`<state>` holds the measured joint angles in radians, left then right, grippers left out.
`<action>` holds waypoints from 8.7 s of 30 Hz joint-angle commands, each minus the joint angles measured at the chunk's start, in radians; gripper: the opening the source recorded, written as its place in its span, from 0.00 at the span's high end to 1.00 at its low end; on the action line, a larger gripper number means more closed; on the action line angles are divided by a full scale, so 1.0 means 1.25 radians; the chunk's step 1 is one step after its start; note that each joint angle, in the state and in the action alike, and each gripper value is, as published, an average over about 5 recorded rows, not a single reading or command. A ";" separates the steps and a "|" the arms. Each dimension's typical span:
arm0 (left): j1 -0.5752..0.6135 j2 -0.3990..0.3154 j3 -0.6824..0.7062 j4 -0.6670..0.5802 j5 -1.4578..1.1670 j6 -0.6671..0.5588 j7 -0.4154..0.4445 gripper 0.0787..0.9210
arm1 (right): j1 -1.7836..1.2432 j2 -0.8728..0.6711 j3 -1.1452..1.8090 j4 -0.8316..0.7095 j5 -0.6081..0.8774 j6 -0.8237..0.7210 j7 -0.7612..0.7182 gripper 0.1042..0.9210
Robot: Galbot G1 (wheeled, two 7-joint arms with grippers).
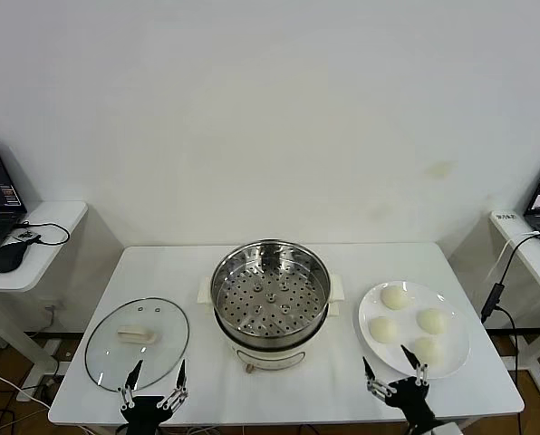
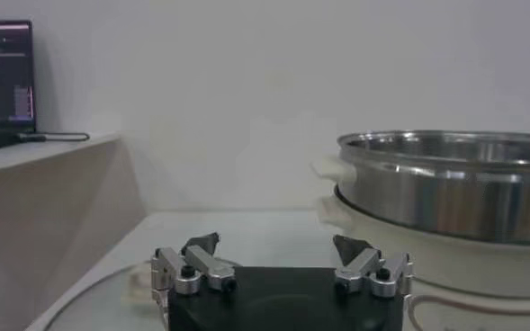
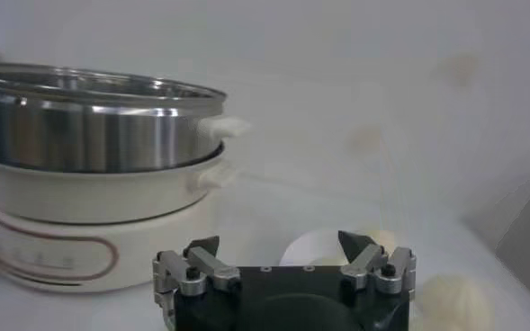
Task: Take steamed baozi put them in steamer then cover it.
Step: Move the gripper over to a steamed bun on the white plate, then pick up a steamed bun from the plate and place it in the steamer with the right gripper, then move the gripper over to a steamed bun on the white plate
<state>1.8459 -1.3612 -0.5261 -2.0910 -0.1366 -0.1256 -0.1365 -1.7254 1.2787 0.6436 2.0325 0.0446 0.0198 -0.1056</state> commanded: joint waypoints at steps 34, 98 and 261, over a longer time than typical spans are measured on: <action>-0.027 0.005 -0.047 -0.003 0.067 0.023 -0.024 0.12 | 1.125 -0.595 -0.693 -0.610 -0.377 0.036 -0.710 0.12; -0.041 0.013 -0.053 -0.004 0.066 0.030 -0.019 0.12 | 1.209 -0.433 -0.883 -0.705 -0.357 -0.017 -0.667 0.43; -0.076 0.066 -0.104 -0.042 -0.041 0.117 -0.009 0.12 | 1.280 -0.501 -1.172 -0.510 -0.161 -0.228 -0.677 0.19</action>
<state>1.7522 -1.2772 -0.6579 -2.1446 -0.1890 0.0199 -0.1478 -0.1041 0.6263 -0.8348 1.4154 -0.1499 -0.2611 -0.9549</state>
